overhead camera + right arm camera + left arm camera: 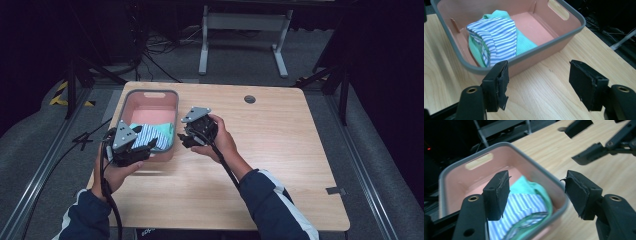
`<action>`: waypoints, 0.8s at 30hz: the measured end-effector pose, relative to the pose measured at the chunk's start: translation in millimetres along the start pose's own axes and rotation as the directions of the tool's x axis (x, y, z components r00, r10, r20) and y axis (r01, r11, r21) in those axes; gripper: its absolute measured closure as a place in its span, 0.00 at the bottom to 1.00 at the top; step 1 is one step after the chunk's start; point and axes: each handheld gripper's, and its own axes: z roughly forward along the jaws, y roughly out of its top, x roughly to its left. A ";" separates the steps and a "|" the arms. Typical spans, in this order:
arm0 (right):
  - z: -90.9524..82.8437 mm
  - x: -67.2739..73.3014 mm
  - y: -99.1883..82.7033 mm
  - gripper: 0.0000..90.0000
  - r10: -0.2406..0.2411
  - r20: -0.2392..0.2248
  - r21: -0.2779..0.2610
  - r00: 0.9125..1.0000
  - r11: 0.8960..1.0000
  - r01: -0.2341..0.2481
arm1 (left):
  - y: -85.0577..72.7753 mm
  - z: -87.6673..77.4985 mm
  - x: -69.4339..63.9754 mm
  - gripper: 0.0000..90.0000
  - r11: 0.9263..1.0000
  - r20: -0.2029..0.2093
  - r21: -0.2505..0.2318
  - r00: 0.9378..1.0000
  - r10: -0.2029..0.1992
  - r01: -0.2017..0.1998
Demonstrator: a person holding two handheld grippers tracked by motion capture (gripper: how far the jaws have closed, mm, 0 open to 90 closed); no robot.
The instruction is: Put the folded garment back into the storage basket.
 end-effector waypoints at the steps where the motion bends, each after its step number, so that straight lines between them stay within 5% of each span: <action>1: -3.3 -1.1 -2.1 0.36 0.003 -0.001 0.000 1.000 1.000 -0.003 | -0.3 -0.3 -5.2 0.40 1.000 0.004 -0.003 1.000 0.012 -0.012; 10: -28.3 -13.0 -21.3 0.32 0.016 0.041 0.023 0.999 1.000 -0.017 | 1.5 -0.8 -25.2 0.36 0.997 0.044 -0.005 0.996 0.074 -0.074; 19: -47.6 -15.1 -42.3 0.30 0.002 0.056 0.036 0.998 0.999 -0.004 | 3.6 8.5 -44.5 0.30 0.995 0.138 -0.006 0.985 0.101 -0.101; 24: -60.4 -17.8 -55.5 0.29 -0.004 0.070 0.039 0.998 0.999 0.001 | 1.4 17.3 -58.4 0.24 0.989 0.147 0.042 0.980 0.136 -0.143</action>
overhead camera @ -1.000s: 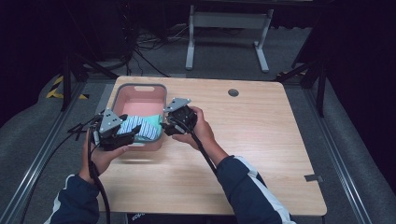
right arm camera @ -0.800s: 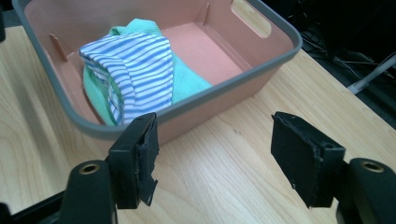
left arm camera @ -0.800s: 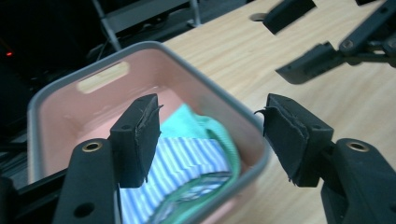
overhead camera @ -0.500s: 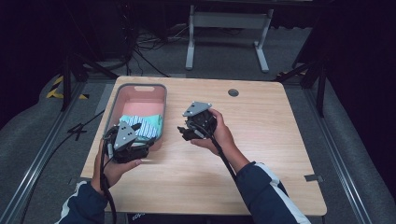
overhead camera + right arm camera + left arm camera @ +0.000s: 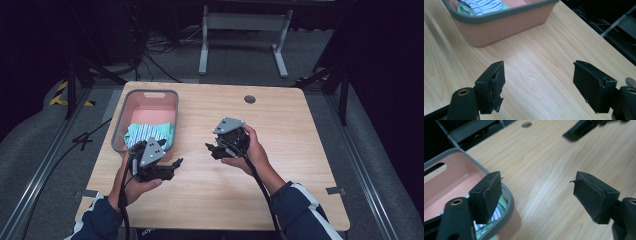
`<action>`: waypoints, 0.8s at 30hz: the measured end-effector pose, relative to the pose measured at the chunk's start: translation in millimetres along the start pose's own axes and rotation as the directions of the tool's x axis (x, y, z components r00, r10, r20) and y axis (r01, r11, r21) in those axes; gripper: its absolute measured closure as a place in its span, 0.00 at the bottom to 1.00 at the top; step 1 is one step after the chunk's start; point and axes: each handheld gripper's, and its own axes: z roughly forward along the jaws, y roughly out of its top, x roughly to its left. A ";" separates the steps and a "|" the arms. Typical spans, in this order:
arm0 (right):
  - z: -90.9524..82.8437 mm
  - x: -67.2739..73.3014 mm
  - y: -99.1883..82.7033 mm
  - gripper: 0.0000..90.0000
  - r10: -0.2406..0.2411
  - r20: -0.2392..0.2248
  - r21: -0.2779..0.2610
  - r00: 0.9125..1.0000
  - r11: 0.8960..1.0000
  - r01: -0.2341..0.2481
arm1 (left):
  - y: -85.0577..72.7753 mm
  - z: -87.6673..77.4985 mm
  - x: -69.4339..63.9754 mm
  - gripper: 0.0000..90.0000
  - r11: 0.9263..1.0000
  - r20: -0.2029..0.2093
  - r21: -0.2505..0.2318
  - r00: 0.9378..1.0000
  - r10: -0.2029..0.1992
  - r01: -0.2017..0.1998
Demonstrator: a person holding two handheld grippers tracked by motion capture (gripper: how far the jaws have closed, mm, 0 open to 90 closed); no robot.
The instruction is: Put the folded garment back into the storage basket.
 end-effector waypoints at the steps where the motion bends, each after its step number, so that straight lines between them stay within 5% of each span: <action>1: -2.7 -0.5 -2.5 0.29 -0.003 0.005 0.004 1.000 1.000 0.003 | 0.0 1.3 -2.6 0.24 1.000 0.009 0.005 1.000 0.007 -0.007; 9: -17.1 -2.4 -22.2 0.26 -0.024 0.024 0.019 0.999 1.000 0.023 | 0.0 12.5 -23.4 0.21 0.997 0.049 0.028 0.996 0.069 -0.070; 24: -32.0 -3.5 -75.3 0.26 -0.024 0.046 0.034 0.999 0.999 0.022 | -18.3 36.1 -36.6 0.21 0.984 0.115 0.099 0.984 0.140 -0.151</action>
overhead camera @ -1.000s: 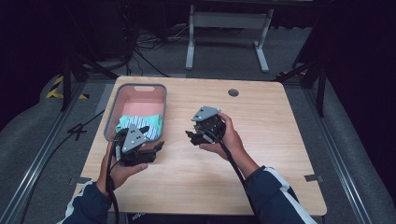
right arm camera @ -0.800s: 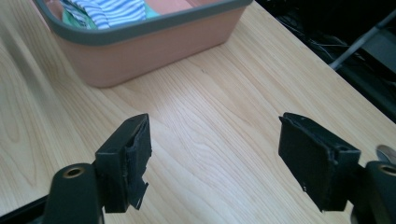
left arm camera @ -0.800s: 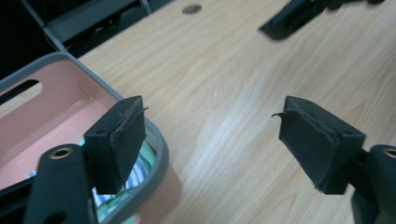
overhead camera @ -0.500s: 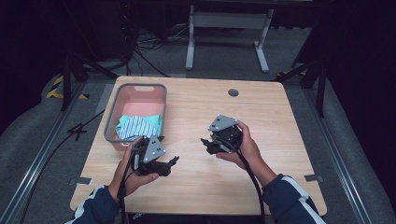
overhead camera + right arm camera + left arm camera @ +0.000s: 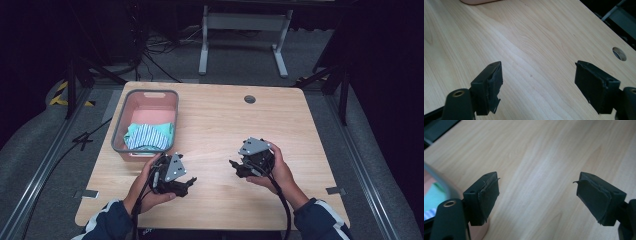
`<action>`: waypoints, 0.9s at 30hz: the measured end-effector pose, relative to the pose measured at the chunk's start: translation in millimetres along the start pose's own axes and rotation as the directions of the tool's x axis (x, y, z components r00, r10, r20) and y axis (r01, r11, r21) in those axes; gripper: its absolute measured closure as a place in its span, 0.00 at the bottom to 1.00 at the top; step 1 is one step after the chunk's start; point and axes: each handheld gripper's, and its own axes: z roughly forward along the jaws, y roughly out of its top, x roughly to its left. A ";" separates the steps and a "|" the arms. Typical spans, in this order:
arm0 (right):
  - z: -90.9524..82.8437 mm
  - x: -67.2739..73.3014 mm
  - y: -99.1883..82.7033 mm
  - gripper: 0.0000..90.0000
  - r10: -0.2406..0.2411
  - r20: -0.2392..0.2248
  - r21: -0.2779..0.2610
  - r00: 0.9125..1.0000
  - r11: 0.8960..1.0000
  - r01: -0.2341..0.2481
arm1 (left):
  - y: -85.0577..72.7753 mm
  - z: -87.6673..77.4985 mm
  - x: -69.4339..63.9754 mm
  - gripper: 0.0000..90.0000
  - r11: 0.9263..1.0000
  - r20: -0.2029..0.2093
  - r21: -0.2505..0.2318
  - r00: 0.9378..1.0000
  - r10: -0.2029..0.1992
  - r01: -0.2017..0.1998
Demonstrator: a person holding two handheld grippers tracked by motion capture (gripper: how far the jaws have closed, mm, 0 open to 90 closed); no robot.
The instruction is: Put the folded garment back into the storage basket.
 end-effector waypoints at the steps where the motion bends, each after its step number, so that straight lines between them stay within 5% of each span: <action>1: -0.6 0.1 -4.1 0.26 -0.001 -0.003 -0.003 1.000 1.000 0.001 | -2.3 3.0 -1.6 0.21 1.000 0.002 0.009 1.000 0.009 -0.009; 18: -17.2 -11.4 -74.2 0.26 0.063 0.004 0.023 0.998 0.998 -0.063 | -19.8 27.2 -10.5 0.19 0.998 0.100 0.053 0.995 0.017 -0.022; 27: -26.9 -17.0 -117.9 0.26 0.167 -0.012 0.047 0.986 0.985 -0.166 | -21.0 43.6 -8.6 0.19 0.999 0.160 0.054 0.987 -0.006 -0.002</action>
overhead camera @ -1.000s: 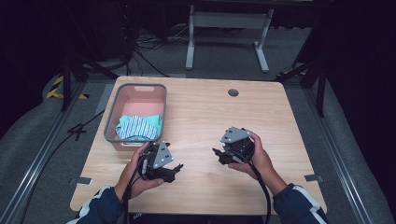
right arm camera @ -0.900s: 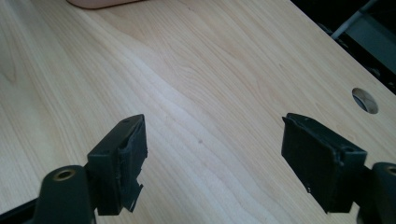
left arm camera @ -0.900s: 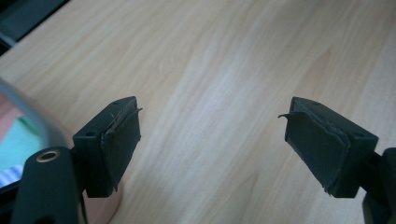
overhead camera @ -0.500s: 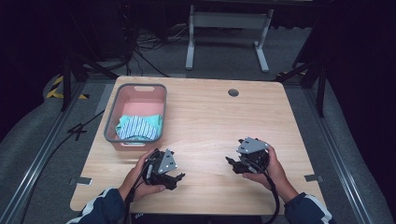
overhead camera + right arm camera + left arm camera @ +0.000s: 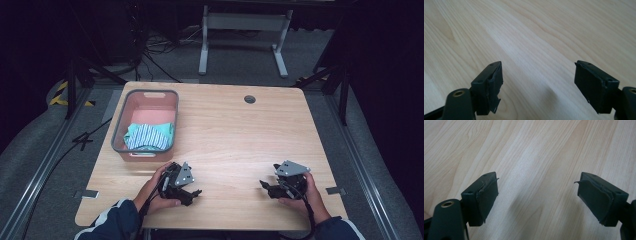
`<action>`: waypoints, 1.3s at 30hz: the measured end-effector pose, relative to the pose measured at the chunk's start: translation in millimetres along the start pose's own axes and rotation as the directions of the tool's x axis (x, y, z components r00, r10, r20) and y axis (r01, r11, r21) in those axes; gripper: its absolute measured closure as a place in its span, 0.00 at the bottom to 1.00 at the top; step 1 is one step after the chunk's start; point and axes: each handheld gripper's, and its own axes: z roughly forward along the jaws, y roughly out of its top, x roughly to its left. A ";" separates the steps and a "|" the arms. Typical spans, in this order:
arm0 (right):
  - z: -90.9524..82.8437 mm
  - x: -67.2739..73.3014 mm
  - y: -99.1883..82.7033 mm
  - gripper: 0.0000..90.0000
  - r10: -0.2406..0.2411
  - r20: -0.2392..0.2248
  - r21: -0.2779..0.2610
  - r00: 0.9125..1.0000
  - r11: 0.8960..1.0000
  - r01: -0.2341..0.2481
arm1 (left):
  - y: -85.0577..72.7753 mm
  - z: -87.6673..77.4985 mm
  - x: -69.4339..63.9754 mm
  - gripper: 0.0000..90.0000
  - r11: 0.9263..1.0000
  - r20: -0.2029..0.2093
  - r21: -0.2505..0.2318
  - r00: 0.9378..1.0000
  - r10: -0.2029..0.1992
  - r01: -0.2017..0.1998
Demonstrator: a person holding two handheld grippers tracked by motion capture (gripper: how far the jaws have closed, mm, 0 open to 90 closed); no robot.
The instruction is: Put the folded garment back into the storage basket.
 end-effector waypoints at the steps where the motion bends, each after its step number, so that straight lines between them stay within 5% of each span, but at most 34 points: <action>1: -1.6 -0.8 -3.7 0.26 0.012 -0.001 0.001 1.000 1.000 -0.012 | -0.1 1.9 2.4 0.19 1.000 0.014 -0.009 1.000 -0.013 0.013; 17: -7.8 -12.9 -37.5 0.23 0.181 -0.039 -0.012 0.983 0.983 -0.182 | -0.6 21.3 11.7 0.17 0.998 0.124 -0.010 0.990 -0.067 0.068; 39: -4.8 -17.1 -36.7 0.16 0.179 -0.047 0.006 0.983 0.984 -0.179 | 5.0 27.4 6.9 0.00 0.999 0.144 0.026 0.988 -0.049 0.046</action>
